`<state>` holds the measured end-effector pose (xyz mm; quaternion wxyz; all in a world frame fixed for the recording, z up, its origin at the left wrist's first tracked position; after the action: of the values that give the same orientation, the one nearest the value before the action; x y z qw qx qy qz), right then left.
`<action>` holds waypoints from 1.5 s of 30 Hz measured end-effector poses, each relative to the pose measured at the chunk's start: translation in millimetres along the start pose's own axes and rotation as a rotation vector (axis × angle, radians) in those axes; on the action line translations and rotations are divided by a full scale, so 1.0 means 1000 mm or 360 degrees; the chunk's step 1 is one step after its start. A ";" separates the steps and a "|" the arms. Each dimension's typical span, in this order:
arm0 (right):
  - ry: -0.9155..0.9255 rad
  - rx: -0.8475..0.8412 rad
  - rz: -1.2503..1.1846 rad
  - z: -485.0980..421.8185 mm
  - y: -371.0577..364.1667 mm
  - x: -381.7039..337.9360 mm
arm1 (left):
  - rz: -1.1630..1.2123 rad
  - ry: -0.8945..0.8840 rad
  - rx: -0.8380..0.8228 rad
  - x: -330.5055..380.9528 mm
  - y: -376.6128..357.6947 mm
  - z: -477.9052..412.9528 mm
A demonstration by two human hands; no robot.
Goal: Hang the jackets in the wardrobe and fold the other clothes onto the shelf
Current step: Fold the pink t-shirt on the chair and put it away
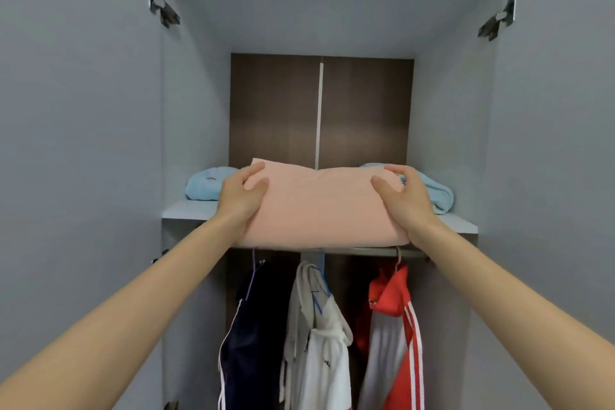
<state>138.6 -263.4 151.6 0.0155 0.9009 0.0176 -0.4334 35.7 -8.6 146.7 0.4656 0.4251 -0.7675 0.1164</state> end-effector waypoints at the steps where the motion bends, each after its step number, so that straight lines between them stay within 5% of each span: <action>1: -0.0003 -0.0001 0.0003 -0.016 -0.005 0.004 | -0.0011 -0.0021 0.0011 0.001 -0.005 -0.015; 10: 0.0080 0.0125 0.0062 -0.125 -0.009 0.032 | -0.0076 -0.0217 -0.0101 0.004 -0.088 -0.145; 21: -0.0121 0.0634 0.0220 -0.218 0.037 0.075 | 0.0008 -0.0584 -0.0664 0.041 -0.265 -0.287; 30: -0.0409 0.0673 0.0123 -0.244 0.035 0.098 | 0.0009 -0.0907 -0.1021 0.053 -0.393 -0.342; 39: -0.0503 0.0722 0.0137 -0.253 0.019 0.124 | 0.0090 -0.0913 -0.1139 0.034 -0.465 -0.359; 41: -0.0596 0.0683 0.0441 -0.247 0.018 0.125 | -0.0015 -0.0918 -0.1116 0.026 -0.479 -0.355; 45: -0.0576 0.0348 0.2184 -0.246 0.019 0.111 | -0.0413 -0.1024 -0.0939 0.014 -0.490 -0.354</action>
<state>400.2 -269.6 218.6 0.1968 0.6192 -0.5992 -0.4678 623.6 -112.1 243.1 0.3155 0.3814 -0.8138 -0.3044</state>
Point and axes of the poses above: each hand's wrist, its own z-axis away from the middle knuckle, its own y-axis out of the back of the hand, x = y × z, the point moved 3 cm from there along -z, towards the middle knuckle, and after that the axes turned 10 degrees about -z, right-handed, at the moved point
